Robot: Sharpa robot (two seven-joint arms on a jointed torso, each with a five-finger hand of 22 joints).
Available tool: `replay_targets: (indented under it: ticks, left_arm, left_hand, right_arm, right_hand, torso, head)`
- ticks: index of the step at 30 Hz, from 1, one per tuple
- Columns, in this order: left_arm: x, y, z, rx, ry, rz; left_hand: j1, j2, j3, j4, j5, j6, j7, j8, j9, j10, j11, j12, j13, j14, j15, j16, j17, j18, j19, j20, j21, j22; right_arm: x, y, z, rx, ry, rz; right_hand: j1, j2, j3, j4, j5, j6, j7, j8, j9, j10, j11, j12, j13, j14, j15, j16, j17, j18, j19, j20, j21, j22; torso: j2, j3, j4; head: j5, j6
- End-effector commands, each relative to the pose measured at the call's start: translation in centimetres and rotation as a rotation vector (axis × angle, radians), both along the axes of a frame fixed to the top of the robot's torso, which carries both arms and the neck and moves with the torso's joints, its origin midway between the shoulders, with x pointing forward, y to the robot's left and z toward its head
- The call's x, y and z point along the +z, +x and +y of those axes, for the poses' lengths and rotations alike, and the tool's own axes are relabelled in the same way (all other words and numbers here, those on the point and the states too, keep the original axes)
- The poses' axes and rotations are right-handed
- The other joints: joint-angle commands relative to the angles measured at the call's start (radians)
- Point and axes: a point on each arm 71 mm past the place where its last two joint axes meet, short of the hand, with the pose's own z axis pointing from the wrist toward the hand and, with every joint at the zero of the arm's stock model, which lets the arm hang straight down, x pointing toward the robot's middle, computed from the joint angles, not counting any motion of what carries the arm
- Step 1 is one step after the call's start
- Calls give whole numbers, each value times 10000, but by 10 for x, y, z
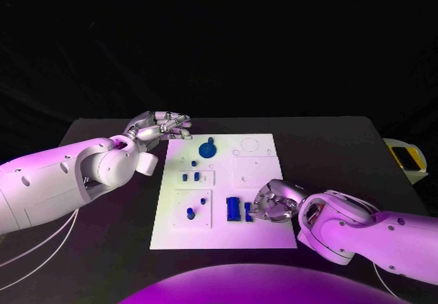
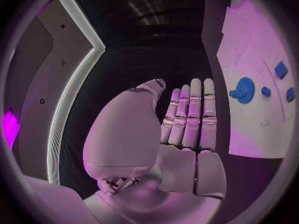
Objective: Assemble the parts on the task board
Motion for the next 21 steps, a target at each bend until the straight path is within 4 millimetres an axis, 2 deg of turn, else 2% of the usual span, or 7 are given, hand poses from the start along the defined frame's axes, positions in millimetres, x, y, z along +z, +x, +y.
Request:
replay_targets:
  ticks: [1, 7, 11, 13, 15, 17, 21]
  left_arm:
    - [1, 0, -2, -74, -122, -53]
    - [0, 1, -3, -38, -120, -77]
    - [-3, 3, -3, 128, -139, -111]
    - [-6, 5, -2, 372, -169, -157]
    - [-9, 7, -2, 628, -188, -217]
    - [-12, 9, -2, 908, -238, -275]
    - [-20, 17, -4, 1557, -362, -382]
  left_hand:
    - [36, 94, 24, -32, -14, -39, -26, 60, 10, -71, -6, -31, -5, -65, -14, 35, 9, 104, 60, 16, -51, -14]
    - [57, 107, 25, -31, -13, -41, -25, 66, 11, -89, -4, -26, -4, -69, -11, 37, 18, 103, 69, 16, -63, -21]
    - [55, 110, 23, -27, -14, -41, -25, 67, 12, -88, -4, -22, -2, -70, -10, 37, 20, 103, 70, 16, -66, -22]
    - [50, 123, 22, -16, -13, -38, -34, 71, 13, -43, -13, 9, 9, -90, -9, 26, 19, 100, 67, 19, -78, -28]
    - [39, 129, 15, -2, -19, -27, -56, 82, 16, 52, -36, 73, 31, -176, -2, -36, 3, 95, 49, 27, -115, -47]
    - [34, 134, 15, 4, -18, -16, -67, 90, 19, 105, -49, 106, 41, -224, 0, -79, -10, 92, 36, 33, -138, -60]
    - [19, 156, 65, 13, -16, 12, -103, 131, 33, 119, -30, 33, -48, -732, 137, -760, -248, 57, -316, 186, -556, -288]
  right_arm:
    - [13, 4, 1, -5, 1418, -875]
    - [32, 21, -6, -343, 3568, -1448]
    - [38, 46, -18, -861, 5020, -1318]
    - [38, 64, -26, -1371, 5884, -1040]
    - [37, 82, -35, -2002, 6660, -781]
    - [36, 98, -43, -2496, 7237, -722]
    - [33, 129, -57, -3287, 8055, -850]
  right_hand:
    - [-115, -5, -130, 35, 68, -162, 42, -41, -42, -40, 58, -129, 1148, 934, 15, -59, 1936, 8, 409, 12, -157, 2111]
    - [107, 88, -178, 55, 285, -823, 330, -410, -229, -331, 296, -608, 882, 837, 211, -259, 1535, 172, 90, 159, -1108, 1861]
    - [481, 189, -141, -140, 421, -1212, 523, -575, -298, -1085, 484, -1795, 171, 650, 376, -620, 888, 453, -498, 329, -2778, 1400]
    - [730, 224, -72, -337, 464, -1481, 682, -606, -296, -2194, 644, -3179, -666, 232, 549, -1158, -35, 713, -1186, 458, -4443, 946]
    - [905, 262, 47, -485, 571, -1709, 816, -484, -272, -4094, 793, -5429, -2126, -674, 705, -2129, -1491, 1102, -2367, 622, -7094, 151]
    - [975, 256, 194, -575, 606, -2077, 936, -494, -338, -4887, 915, -6149, -2749, -1633, 838, -3100, -2766, 1399, -3449, 758, -9387, -645]
    - [1070, 197, 933, -726, 415, -2416, 1088, -470, -667, -5508, 1166, -8135, -5127, -4242, 1148, -5881, -5578, 1401, -4340, 1117, -10802, -1777]
  torso:
    - [-18, -14, 3]
    - [-135, -72, -16]
    - [-262, -132, -40]
    - [-356, -158, -44]
    - [-414, -160, -56]
    - [-474, -158, -55]
    - [-614, -133, 1]
  head:
    - [-6, 49]
    - [-24, 178]
    - [-30, 311]
    - [-61, 524]
    - [-131, 713]
    - [-163, 966]
    - [-186, 1382]
